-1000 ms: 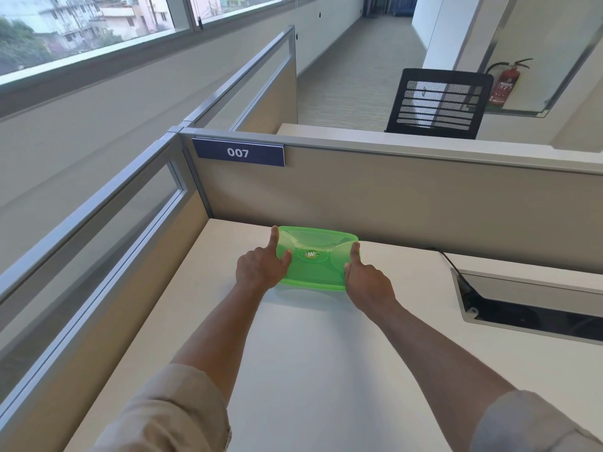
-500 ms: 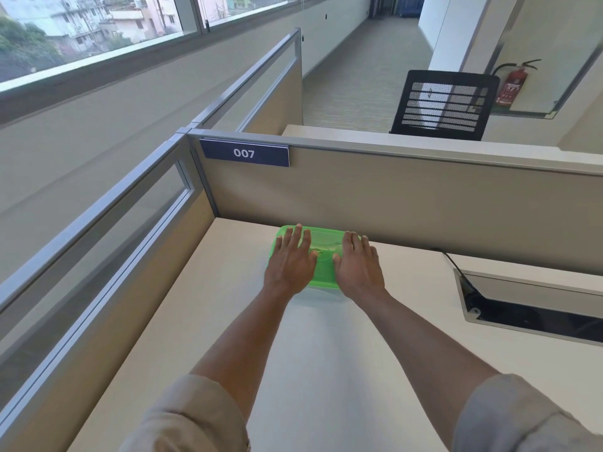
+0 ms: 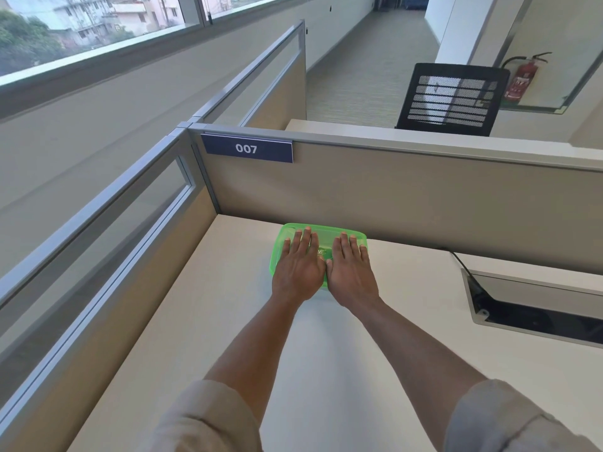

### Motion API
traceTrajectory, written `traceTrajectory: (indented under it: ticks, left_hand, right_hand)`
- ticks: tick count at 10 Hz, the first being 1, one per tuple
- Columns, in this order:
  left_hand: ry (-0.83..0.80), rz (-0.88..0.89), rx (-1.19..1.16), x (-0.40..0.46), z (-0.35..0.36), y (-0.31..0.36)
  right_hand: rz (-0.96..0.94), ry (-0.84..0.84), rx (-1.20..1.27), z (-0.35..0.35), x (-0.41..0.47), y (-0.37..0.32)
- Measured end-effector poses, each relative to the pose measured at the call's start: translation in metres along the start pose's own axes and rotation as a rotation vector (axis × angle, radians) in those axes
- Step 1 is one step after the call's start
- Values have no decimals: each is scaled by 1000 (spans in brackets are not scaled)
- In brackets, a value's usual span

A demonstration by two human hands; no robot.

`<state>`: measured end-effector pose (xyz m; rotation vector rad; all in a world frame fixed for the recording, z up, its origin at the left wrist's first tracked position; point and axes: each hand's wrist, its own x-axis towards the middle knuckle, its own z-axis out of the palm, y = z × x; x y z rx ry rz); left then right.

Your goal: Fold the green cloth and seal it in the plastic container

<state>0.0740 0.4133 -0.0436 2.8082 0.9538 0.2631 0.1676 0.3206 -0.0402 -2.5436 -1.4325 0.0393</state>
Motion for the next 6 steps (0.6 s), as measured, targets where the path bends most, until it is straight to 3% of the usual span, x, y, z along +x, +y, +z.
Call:
traceTrajectory:
  ticks: [5, 6]
  left_hand:
    - [-62, -22, 1, 0, -2, 0]
    - [-20, -38, -51, 0, -10, 6]
  right_hand:
    - [18, -54, 1, 0, -1, 0]
    - [30, 3, 22, -5, -1, 3]
